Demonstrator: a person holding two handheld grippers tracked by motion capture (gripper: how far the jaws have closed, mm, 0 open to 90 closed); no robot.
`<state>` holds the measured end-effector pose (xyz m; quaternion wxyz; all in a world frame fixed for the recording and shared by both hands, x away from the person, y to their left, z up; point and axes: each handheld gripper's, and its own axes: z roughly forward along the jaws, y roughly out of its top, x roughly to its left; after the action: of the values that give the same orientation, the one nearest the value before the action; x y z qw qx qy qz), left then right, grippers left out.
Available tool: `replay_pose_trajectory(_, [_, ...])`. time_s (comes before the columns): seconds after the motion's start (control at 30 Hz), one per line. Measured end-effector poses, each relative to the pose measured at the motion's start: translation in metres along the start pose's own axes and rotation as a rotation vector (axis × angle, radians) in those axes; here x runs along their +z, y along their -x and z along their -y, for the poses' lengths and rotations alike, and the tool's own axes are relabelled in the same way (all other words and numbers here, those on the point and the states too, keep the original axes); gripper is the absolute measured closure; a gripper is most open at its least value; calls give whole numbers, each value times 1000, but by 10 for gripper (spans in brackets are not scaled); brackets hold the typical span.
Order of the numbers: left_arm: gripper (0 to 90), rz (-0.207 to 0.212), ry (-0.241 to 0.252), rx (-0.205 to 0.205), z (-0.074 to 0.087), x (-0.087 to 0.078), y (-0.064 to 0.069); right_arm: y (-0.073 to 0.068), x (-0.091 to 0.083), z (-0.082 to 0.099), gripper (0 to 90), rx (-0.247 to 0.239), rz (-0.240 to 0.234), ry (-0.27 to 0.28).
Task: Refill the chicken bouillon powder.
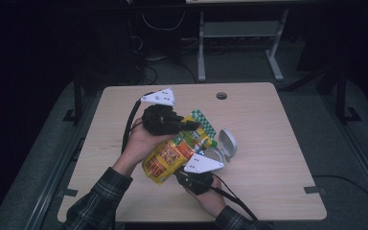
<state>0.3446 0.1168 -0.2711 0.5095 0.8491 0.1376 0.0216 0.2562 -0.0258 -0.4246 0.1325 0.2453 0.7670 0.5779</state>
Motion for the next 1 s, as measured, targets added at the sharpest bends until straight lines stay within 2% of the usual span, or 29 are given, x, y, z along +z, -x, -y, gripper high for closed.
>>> replay_pose_trajectory(0.4, [900,4,-70,-24,-3,16,-8,-1,4,-1,900,8,-40,21])
replay_pose_trajectory(0.6, [900,-9,-101,-36,-4,23,-11,-2,7,-3,900,5,-54,29])
replay_pose_trajectory(0.73, [900,-12,-118,-36,-4,29,-12,-3,8,-4,900,9,-62,31])
replay_pose_trajectory(0.9, [900,-25,-168,-28,-5,39,-12,-2,7,-4,900,14,-68,31])
replay_pose_trajectory(1.0, [900,-31,-176,-24,-5,40,-13,-2,7,-4,900,16,-68,31])
